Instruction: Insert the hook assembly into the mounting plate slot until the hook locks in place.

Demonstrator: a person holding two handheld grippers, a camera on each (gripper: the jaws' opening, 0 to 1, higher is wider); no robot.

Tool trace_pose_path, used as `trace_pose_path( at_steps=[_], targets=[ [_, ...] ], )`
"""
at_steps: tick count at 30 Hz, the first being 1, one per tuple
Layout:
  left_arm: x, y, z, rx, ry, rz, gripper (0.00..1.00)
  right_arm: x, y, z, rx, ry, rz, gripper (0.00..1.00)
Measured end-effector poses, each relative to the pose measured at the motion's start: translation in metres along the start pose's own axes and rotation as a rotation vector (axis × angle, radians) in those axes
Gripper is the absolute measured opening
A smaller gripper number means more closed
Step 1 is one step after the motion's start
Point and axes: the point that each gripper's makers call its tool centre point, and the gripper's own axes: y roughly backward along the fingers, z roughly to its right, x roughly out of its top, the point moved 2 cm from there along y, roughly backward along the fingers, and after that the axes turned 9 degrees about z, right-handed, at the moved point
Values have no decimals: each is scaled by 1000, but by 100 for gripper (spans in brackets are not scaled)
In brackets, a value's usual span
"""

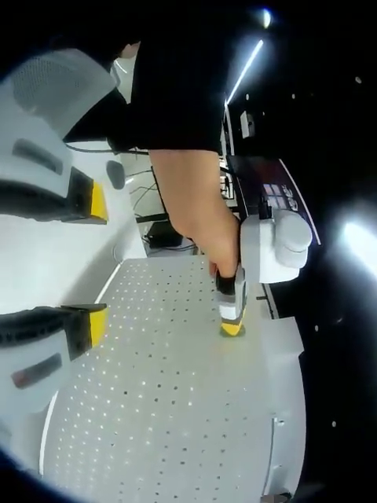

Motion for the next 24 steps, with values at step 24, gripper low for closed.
trace_pose_path(
  at_steps=[24],
  targets=[
    [-17, 0, 3, -13, 5, -34, 1, 4, 0, -1, 8, -6, 14, 38]
  ],
)
